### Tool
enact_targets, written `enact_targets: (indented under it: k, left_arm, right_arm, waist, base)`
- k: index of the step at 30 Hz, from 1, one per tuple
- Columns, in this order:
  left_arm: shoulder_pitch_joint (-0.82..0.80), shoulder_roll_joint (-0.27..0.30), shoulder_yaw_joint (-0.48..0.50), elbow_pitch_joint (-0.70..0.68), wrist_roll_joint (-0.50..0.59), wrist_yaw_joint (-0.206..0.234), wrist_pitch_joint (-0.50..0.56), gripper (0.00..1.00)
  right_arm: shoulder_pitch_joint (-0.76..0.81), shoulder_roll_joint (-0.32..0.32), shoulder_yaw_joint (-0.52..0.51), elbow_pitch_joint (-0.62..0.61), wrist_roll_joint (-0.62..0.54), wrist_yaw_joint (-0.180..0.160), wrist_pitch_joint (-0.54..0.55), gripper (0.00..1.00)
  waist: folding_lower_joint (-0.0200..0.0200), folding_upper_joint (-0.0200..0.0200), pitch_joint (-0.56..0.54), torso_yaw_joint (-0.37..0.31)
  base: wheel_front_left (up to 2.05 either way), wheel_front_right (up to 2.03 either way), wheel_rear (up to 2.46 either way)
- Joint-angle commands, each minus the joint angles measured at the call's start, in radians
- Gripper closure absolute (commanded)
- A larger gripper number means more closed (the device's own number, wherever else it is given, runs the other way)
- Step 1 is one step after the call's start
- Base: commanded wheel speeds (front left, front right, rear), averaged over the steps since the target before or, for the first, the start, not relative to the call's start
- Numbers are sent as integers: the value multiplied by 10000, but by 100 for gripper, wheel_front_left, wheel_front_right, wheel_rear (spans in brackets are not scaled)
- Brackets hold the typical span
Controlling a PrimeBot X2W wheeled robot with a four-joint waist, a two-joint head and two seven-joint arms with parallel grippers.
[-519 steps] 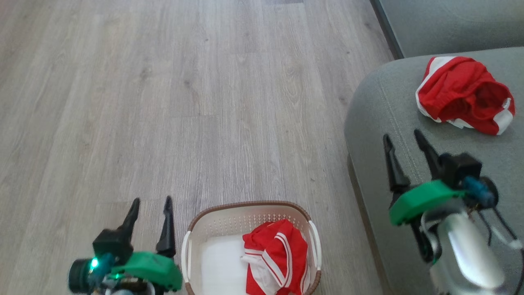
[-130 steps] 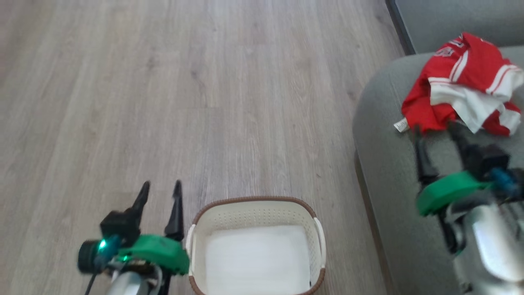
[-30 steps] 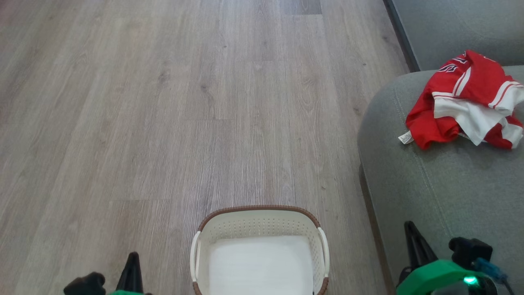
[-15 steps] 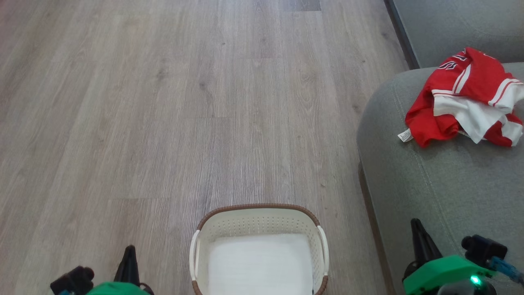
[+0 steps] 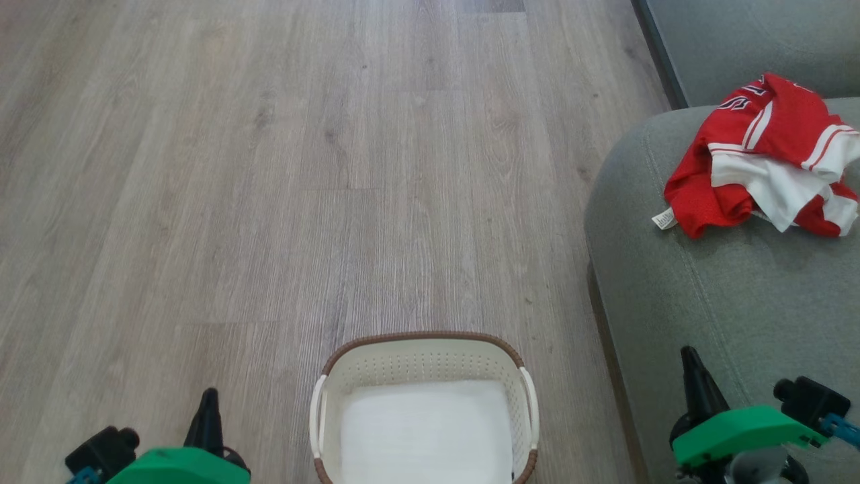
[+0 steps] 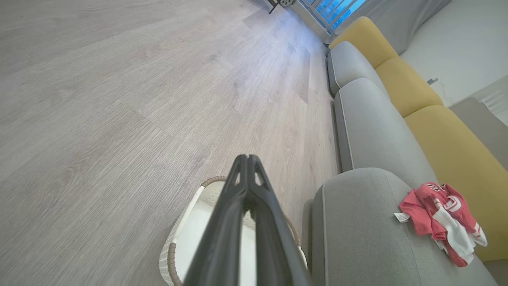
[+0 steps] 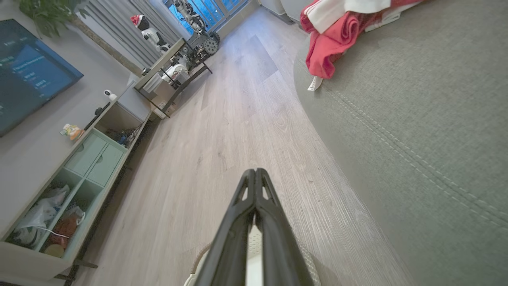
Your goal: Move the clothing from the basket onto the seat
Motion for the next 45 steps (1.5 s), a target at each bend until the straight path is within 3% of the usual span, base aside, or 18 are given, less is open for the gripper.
enact_targets:
  k: [1,45]
  left_arm:
    - [-549,18,280,-343,-329,-111,88,100]
    - [-1440,-200,1312,-389,-4707,-1045,1328,100]
  right_arm:
    - [-561,7,-21,-387,379,-1,88,100]
    - [-1018,18,-473,-822,5359,-3,1336,100]
  waist:
    - [0,0,11,-5]
    - [0,0,265,-121]
  base:
    - [0,0,0]
    - [0,0,0]
